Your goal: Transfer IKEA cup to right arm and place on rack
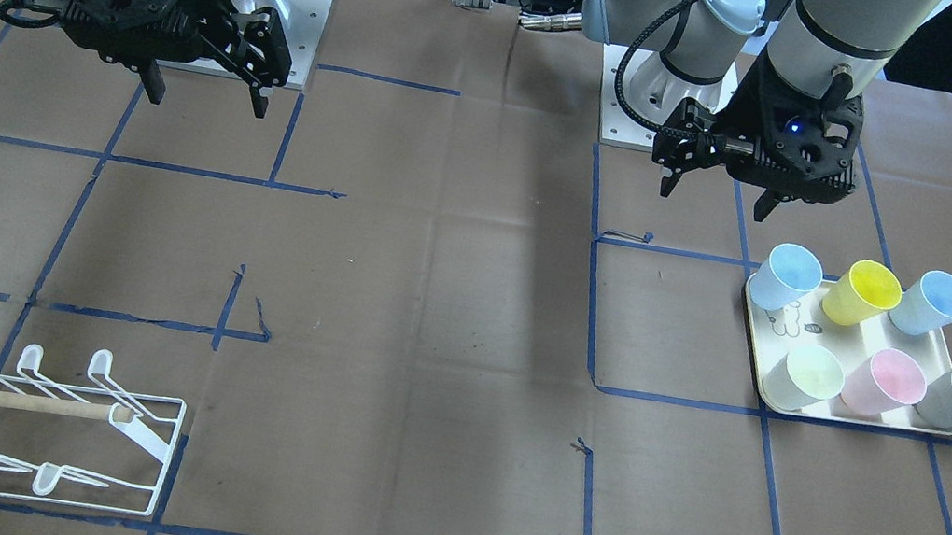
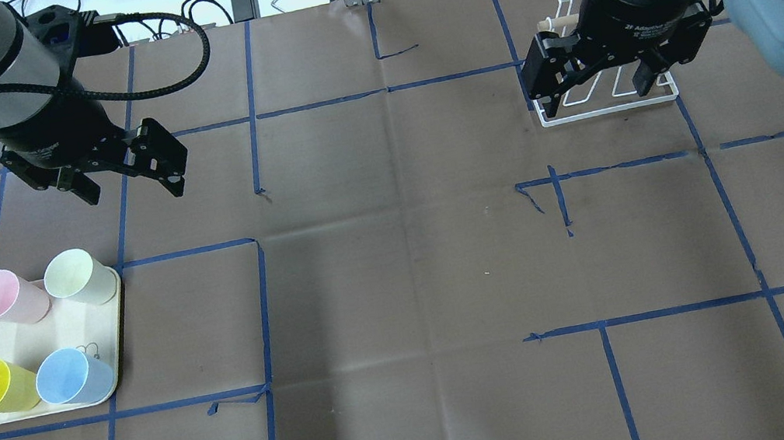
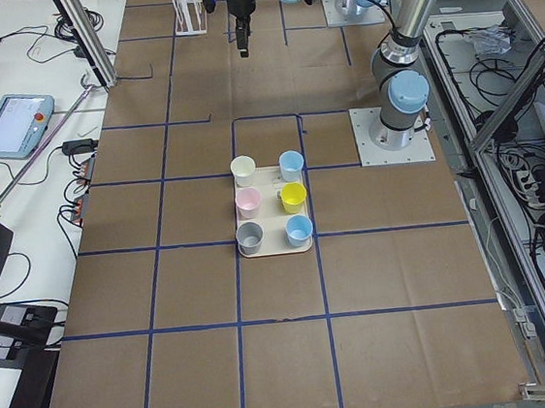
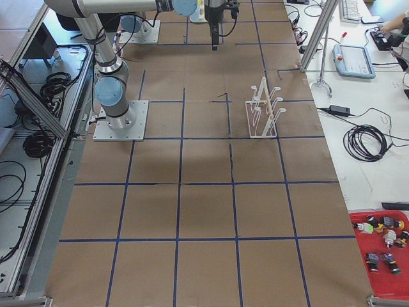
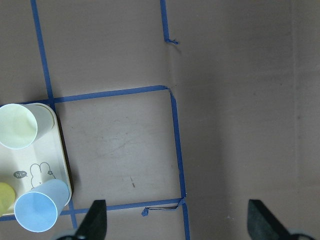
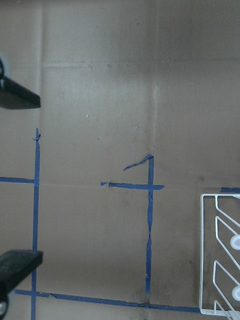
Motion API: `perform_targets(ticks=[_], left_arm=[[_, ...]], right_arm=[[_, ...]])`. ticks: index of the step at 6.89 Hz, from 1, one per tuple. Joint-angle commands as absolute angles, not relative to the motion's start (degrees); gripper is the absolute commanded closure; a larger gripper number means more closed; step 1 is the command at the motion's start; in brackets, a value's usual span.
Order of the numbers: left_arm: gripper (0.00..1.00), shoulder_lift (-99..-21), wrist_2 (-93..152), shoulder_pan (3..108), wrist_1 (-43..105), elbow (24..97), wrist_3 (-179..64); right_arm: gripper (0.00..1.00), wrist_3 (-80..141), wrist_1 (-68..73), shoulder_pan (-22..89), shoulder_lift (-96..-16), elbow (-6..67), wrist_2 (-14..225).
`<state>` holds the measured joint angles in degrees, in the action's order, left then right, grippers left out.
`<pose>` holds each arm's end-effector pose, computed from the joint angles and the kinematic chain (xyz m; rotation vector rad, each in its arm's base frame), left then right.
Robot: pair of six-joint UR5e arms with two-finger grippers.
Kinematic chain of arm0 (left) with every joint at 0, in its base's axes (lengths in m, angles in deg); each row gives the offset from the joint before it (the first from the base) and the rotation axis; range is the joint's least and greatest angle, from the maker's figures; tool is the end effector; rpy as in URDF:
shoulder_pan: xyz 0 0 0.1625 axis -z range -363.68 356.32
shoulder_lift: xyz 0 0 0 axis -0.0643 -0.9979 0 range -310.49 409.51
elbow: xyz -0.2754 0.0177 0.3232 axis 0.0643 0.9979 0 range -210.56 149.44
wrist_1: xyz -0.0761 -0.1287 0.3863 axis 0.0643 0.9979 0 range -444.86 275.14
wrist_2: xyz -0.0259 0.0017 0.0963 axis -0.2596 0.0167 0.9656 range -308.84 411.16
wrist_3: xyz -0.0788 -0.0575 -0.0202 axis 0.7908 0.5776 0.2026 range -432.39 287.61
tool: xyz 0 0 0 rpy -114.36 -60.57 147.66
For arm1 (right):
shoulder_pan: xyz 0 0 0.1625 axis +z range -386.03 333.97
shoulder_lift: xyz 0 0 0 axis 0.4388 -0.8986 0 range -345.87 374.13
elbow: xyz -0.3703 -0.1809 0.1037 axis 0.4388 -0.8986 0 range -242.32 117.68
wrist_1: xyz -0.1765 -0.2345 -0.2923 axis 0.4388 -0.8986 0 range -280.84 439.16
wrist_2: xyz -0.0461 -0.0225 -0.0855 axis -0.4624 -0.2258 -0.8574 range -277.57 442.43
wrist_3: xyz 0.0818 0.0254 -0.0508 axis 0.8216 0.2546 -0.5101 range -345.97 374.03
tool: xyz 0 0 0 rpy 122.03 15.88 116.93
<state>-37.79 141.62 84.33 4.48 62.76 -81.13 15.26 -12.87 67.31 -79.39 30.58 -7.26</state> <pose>-0.1162 -0.4762 0.4833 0.1847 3.1279 0.0001 0.1610 -0.4617 0.4961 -0.0578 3.1330 -0.0721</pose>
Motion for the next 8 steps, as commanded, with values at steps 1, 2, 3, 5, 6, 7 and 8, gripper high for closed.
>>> perform_targets(ticks=[1,2,3,5,6,7,8], left_arm=[[0.0,-38.1,141.6,84.2,4.2,62.4,-81.3],[0.0,-38.2,141.6,84.1,4.2,62.3,-81.3],[0.0,-38.0,141.6,83.9,4.2,62.3,-81.3],[0.0,-37.8,141.7,83.6,4.2,62.3,-81.4],[0.0,-37.7,141.7,83.5,4.2,62.3,-81.4],[0.0,-37.7,141.9,83.4,4.0,62.3,-81.4],[0.0,-37.7,141.9,83.3,3.6,62.3,-81.6]], right_arm=[[0.0,15.3,-12.9,67.3,-79.4,30.6,-7.4],[0.0,15.3,-12.9,67.3,-79.4,30.6,-7.4],[0.0,15.3,-12.9,67.2,-79.4,30.6,-7.4],[0.0,15.3,-12.9,67.3,-79.3,30.6,-7.4],[0.0,15.3,-12.9,67.3,-79.4,30.6,-7.4],[0.0,15.3,-12.9,67.2,-79.4,30.6,-7.5],[0.0,15.1,-12.9,67.2,-79.5,30.5,-7.5]])
